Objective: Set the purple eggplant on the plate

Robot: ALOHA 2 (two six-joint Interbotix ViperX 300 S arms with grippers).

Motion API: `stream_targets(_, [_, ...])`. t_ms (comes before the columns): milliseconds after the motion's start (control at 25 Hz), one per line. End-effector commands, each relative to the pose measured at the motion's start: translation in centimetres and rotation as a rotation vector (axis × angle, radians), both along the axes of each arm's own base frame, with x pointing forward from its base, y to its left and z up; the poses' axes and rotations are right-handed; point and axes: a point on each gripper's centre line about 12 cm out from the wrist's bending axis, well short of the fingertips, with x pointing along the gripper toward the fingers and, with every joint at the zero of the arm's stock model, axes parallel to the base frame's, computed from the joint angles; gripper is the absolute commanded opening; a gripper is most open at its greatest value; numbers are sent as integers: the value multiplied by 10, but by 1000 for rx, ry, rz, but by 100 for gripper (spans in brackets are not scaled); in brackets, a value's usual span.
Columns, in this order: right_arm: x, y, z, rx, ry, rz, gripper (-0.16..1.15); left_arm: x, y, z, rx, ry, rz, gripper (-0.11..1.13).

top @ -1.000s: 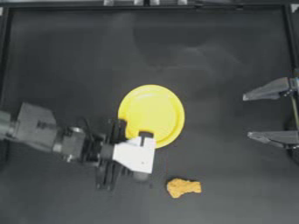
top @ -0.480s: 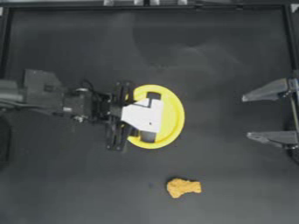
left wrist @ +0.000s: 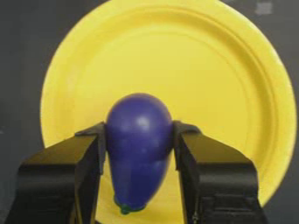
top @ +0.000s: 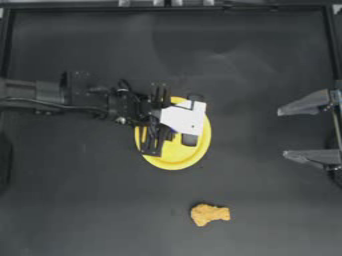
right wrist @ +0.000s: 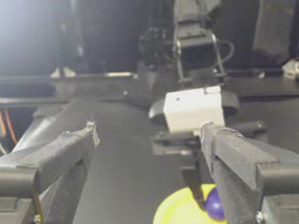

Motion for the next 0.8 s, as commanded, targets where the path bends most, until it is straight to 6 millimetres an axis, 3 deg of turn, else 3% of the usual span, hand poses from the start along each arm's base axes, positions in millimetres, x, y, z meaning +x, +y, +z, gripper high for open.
stream_targets(40, [1, 0, 4, 3, -12, -3, 100, 8, 3, 18, 4, -62, 6, 36])
stream_targets(520, [1, -1, 2, 7, -8, -4, 99, 13, 0, 5, -34, -40, 3, 40])
stream_targets(600, [1, -1, 1, 9, -6, -4, 100, 14, 0, 3, -35, -37, 2, 48])
stream_targets(800, [1, -1, 2, 9, -8, -4, 100, 14, 0, 0, -51, -34, 13, 84])
